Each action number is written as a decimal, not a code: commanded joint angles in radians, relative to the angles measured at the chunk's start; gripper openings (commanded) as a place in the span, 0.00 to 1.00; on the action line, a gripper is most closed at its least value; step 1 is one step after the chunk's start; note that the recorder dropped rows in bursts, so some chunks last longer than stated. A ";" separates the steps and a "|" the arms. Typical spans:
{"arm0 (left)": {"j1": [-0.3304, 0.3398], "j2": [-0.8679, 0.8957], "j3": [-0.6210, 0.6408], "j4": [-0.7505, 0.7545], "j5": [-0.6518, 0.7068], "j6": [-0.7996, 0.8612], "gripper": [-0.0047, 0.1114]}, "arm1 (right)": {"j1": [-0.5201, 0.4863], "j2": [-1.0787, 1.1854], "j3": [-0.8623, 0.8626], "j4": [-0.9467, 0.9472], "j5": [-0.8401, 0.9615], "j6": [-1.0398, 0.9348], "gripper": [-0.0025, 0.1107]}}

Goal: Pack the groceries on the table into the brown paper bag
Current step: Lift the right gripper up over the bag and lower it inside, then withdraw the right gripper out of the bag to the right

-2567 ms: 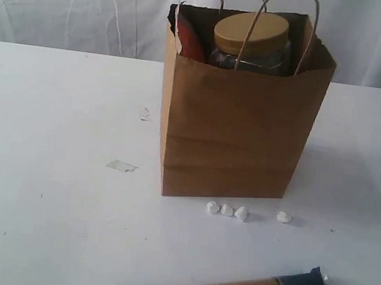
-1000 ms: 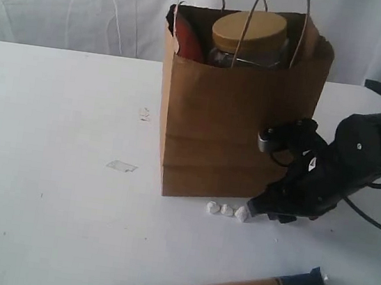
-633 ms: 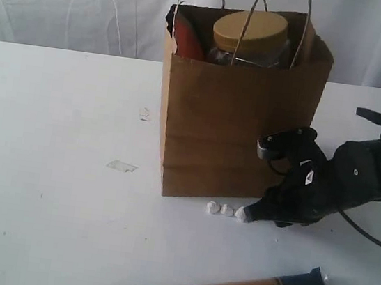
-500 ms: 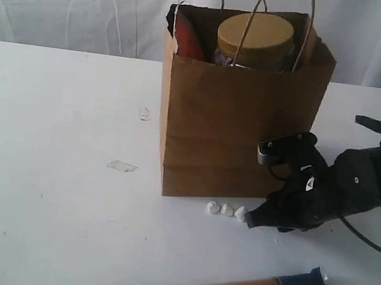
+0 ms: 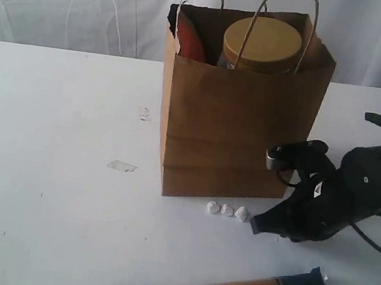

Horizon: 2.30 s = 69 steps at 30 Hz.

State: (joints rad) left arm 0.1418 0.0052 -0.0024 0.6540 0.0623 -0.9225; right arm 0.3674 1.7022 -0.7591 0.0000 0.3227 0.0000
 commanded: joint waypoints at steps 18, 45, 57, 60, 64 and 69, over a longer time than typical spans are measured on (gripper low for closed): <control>-0.017 -0.005 0.002 0.005 -0.010 0.004 0.04 | -0.012 -0.775 -0.414 0.299 0.433 -0.140 0.02; -0.077 -0.005 0.002 0.013 -0.010 0.006 0.04 | -0.190 0.032 -1.067 0.365 0.692 -0.284 0.27; -0.077 -0.005 0.002 0.013 -0.010 0.006 0.04 | -0.190 -0.120 -1.067 0.304 0.736 -0.276 0.16; -0.077 -0.005 0.002 0.013 -0.010 0.006 0.04 | -0.190 -0.198 -1.063 0.220 0.756 -0.222 0.05; -0.077 -0.005 0.002 0.013 -0.010 0.006 0.04 | -0.190 -0.343 -0.985 0.168 0.691 -0.179 0.02; -0.077 -0.005 0.002 0.013 -0.010 0.006 0.04 | -0.188 -0.541 -0.787 0.150 0.589 -0.179 0.02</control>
State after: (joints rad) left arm 0.0720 0.0052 -0.0024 0.6574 0.0603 -0.9189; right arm 0.1807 1.2581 -1.6519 0.1730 0.9608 -0.1853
